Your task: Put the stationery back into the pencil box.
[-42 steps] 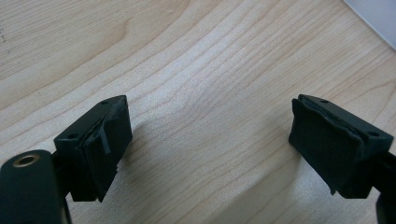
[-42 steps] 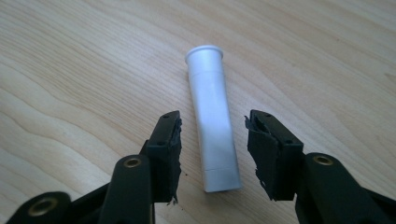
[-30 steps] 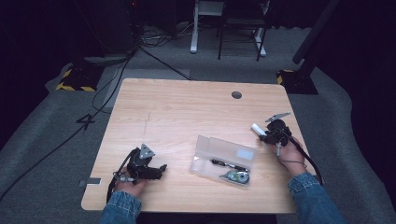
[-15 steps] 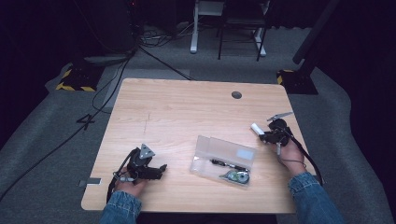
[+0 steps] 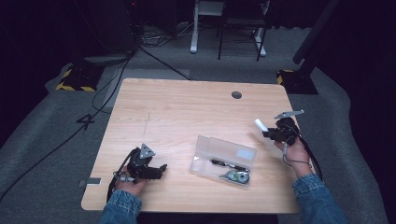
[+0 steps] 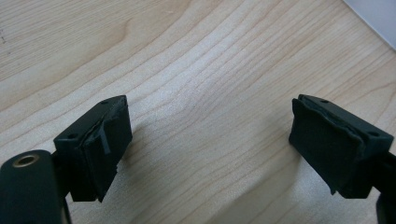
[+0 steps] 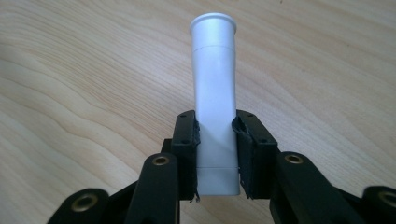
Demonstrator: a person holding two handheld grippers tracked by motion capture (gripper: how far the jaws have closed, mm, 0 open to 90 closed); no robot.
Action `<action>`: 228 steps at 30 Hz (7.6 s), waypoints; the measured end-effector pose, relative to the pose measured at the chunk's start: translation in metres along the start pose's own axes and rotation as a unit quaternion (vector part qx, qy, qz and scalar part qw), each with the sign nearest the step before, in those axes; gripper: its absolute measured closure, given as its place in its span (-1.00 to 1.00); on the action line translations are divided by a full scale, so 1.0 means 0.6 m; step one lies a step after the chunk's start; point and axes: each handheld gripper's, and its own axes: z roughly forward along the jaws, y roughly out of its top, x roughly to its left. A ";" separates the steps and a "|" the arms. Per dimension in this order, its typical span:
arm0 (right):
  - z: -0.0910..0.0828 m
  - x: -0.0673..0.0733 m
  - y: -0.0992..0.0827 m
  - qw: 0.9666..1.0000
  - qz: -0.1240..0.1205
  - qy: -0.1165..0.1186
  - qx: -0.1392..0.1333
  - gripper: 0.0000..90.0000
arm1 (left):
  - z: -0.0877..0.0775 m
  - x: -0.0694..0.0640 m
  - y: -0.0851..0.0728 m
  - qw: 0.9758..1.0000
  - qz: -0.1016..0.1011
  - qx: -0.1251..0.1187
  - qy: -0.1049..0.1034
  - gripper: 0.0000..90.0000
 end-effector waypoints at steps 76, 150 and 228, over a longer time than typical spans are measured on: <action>0.022 0.312 0.011 0.938 -0.271 0.190 0.098 0.57 | 0.023 -0.001 0.024 1.000 0.001 0.000 -0.002 -0.71; 0.027 0.273 0.004 0.958 -0.220 0.171 0.075 0.83 | 0.023 -0.002 0.024 1.000 0.000 0.000 -0.003 -0.71; 0.021 -0.003 -0.129 0.997 -0.049 0.012 -0.065 -0.59 | 0.026 0.036 0.029 1.000 0.008 -0.001 -0.011 -0.67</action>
